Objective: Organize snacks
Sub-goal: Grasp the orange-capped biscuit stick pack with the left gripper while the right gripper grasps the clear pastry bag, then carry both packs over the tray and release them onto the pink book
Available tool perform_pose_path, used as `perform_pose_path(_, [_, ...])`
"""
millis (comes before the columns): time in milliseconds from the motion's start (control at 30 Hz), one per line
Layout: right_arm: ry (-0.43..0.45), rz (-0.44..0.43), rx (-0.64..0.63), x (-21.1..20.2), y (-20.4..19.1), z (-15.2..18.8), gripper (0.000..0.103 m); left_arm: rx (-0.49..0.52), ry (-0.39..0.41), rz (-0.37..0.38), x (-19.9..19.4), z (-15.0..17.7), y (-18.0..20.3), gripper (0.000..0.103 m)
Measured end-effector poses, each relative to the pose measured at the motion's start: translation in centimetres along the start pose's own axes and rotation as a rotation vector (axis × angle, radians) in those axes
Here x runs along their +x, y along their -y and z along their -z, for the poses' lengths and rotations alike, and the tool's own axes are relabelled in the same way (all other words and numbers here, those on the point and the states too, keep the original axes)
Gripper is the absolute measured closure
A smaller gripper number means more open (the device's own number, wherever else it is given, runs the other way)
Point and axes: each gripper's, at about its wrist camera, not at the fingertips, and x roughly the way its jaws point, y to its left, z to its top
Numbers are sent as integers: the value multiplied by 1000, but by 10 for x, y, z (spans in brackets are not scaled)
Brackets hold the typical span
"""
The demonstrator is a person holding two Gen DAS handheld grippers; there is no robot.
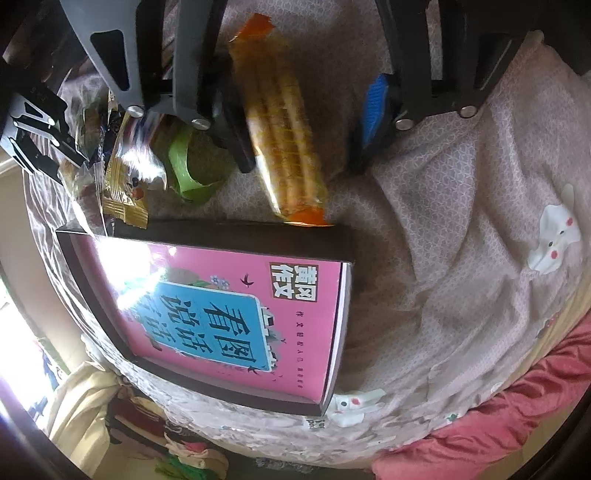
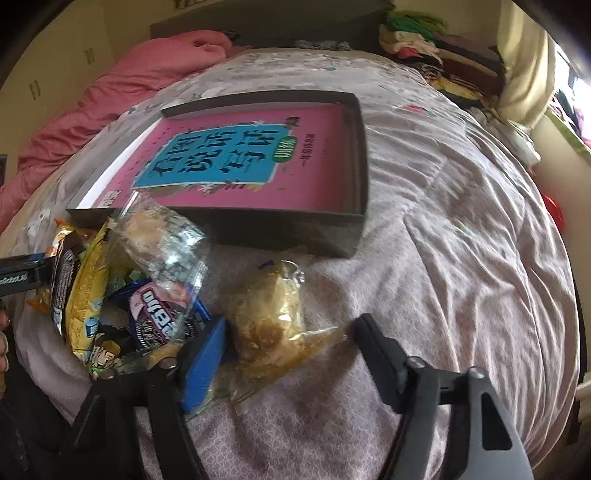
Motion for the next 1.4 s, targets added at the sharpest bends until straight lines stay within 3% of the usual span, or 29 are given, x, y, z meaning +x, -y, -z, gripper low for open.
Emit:
perform_pose_path(167, [15, -22, -18, 3, -3, -1, 48, 20, 22, 0, 0, 2, 2, 70])
perform_pose_path(267, [33, -54, -11, 0, -2, 0, 53, 9, 40, 20, 0, 2, -2, 72])
perform_pose_path(533, [72, -68, 91, -9, 16, 2, 55, -34, 84, 33, -14, 1, -13, 78])
perform_pose_path(800, [185, -61, 152, -41, 27, -6, 55, -82, 150, 63, -41, -4, -23, 80])
perform_pose_path(1033, [273, -77, 171, -56, 29, -40, 55, -77, 217, 90, -58, -21, -18, 80])
perform_pose_path(1400, [278, -91, 176, -25, 18, -76, 55, -30, 251, 101, -46, -62, 8, 80])
